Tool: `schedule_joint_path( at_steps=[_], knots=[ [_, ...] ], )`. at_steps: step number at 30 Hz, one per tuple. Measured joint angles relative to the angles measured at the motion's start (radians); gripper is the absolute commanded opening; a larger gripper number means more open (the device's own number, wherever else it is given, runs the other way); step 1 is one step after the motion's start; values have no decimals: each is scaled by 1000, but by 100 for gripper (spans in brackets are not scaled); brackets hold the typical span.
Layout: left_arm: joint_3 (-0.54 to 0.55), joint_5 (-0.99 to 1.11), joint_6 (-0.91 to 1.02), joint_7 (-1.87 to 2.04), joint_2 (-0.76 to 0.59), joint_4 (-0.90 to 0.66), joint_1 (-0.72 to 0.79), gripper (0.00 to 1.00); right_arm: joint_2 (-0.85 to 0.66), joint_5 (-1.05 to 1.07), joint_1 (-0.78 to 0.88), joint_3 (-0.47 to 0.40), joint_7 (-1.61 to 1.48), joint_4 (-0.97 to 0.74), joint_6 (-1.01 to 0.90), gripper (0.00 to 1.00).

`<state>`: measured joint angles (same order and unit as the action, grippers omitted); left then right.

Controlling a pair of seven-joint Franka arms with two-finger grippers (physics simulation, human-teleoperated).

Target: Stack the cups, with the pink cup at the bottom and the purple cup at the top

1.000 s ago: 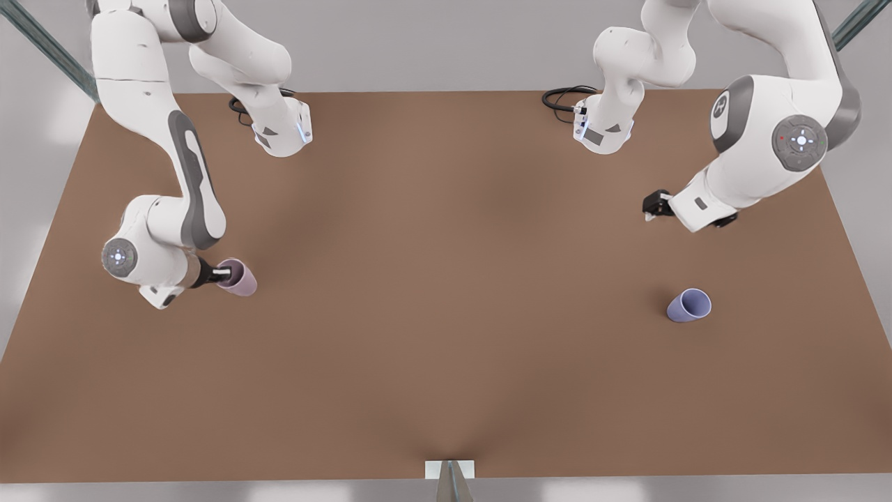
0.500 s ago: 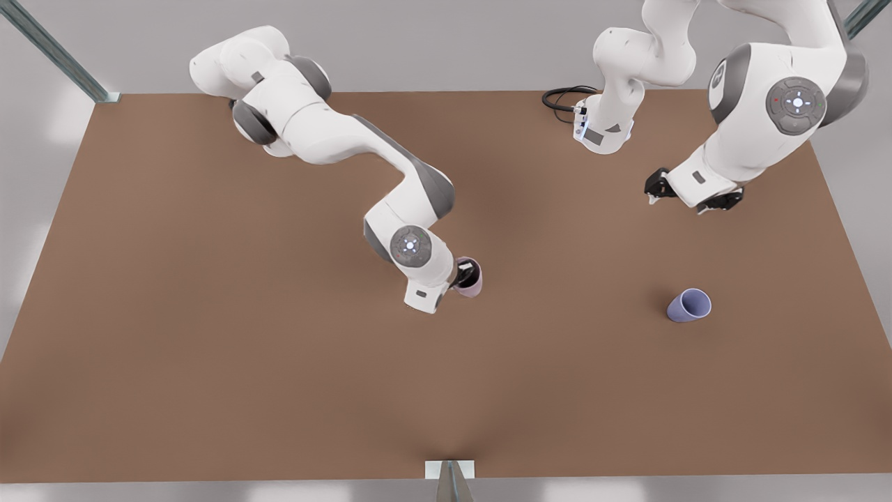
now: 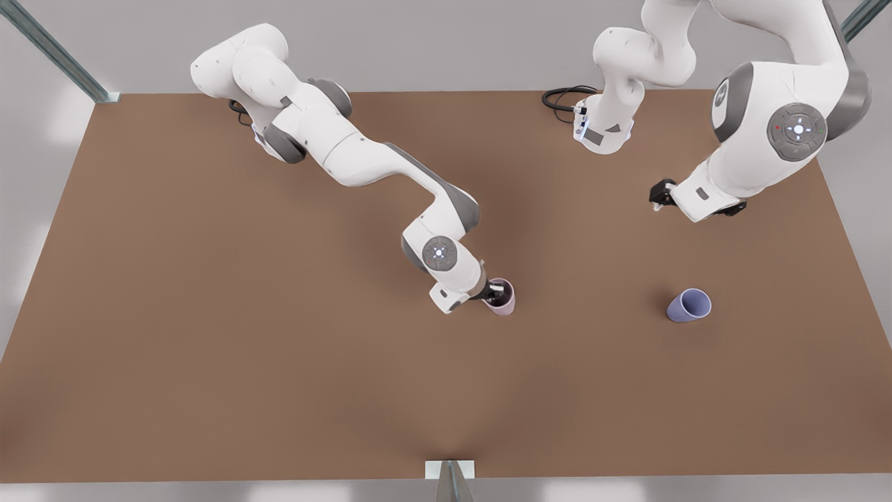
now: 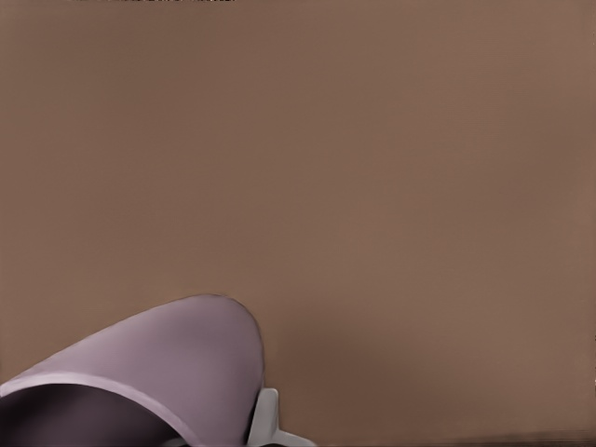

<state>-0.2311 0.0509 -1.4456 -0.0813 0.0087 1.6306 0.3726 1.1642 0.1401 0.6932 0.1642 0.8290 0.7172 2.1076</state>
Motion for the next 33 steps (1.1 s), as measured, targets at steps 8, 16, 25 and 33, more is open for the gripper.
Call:
schedule_joint_path(
  at_steps=[8, 16, 25, 33],
  knots=[
    [-15, -8, -16, 4, -16, 21, -48, 100, 4, -4, 15, 1, 138, 42, 0, 67],
    [-25, -6, -22, 6, -10, 19, -104, 100, 5, -10, 29, -1, 228, 49, 14, 88],
    [-37, -2, -67, 6, 36, 18, -170, 100, -14, -49, 28, -1, 287, 56, 24, 90],
    [-54, -29, -312, -73, 207, 128, -255, 100, -159, -84, -45, -2, 296, 127, -32, 100]
  ],
)
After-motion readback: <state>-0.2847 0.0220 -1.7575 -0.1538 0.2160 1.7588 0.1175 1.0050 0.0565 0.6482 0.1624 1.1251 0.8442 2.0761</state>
